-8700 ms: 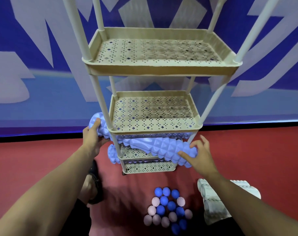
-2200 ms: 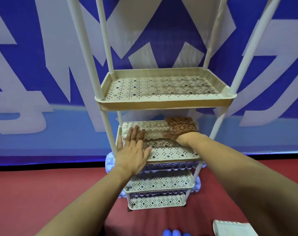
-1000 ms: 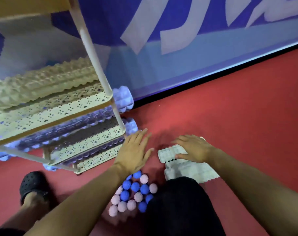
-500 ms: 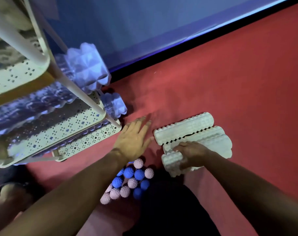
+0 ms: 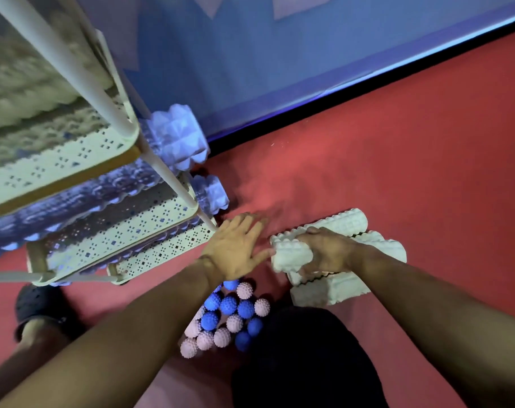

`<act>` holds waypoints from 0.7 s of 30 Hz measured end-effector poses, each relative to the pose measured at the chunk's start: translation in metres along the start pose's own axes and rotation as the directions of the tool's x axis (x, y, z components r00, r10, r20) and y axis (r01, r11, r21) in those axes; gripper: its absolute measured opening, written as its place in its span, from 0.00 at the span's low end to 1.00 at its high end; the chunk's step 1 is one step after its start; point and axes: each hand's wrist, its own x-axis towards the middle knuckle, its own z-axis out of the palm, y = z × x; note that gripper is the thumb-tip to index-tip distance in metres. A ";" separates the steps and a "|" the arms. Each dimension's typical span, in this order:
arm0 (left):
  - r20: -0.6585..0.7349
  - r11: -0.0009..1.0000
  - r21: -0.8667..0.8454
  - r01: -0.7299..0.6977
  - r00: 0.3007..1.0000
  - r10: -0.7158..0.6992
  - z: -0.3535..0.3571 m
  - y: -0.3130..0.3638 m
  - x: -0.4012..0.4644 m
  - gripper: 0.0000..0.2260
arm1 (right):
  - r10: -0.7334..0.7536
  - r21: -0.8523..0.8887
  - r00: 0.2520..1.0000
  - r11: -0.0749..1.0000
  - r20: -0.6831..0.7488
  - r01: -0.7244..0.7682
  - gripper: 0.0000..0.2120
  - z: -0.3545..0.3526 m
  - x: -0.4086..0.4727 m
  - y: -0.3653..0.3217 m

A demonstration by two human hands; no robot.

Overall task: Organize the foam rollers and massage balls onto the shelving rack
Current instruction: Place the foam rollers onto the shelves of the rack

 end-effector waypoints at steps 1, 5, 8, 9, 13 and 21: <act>0.000 1.000 0.002 -0.012 1.000 0.012 -0.012 0.002 -0.003 0.35 | -0.008 0.011 1.000 1.000 -0.026 0.008 0.41 -0.013 -0.006 -0.011; -0.044 0.998 -0.027 -0.064 0.997 0.063 -0.066 0.008 -0.026 0.36 | -0.074 -0.040 0.989 0.997 -0.127 0.069 0.43 -0.068 -0.026 -0.061; -0.108 0.994 -0.075 -0.079 0.992 0.071 -0.110 0.001 -0.054 0.37 | -0.155 -0.100 0.976 0.985 -0.155 0.140 0.34 -0.103 -0.049 -0.110; -0.132 0.994 -0.073 -0.080 0.989 0.070 -0.125 -0.001 -0.066 0.37 | -0.191 -0.124 0.965 0.978 -0.180 0.170 0.31 -0.112 -0.059 -0.128; -0.210 0.999 -0.028 -0.044 0.977 0.037 -0.182 -0.010 -0.118 0.36 | -0.335 -0.179 0.904 0.939 -0.266 0.295 0.26 -0.139 -0.101 -0.203; -0.381 0.992 0.106 0.074 0.924 -0.028 -0.270 -0.032 -0.230 0.36 | -0.522 -0.310 0.807 0.843 -0.278 0.439 0.26 -0.171 -0.159 -0.348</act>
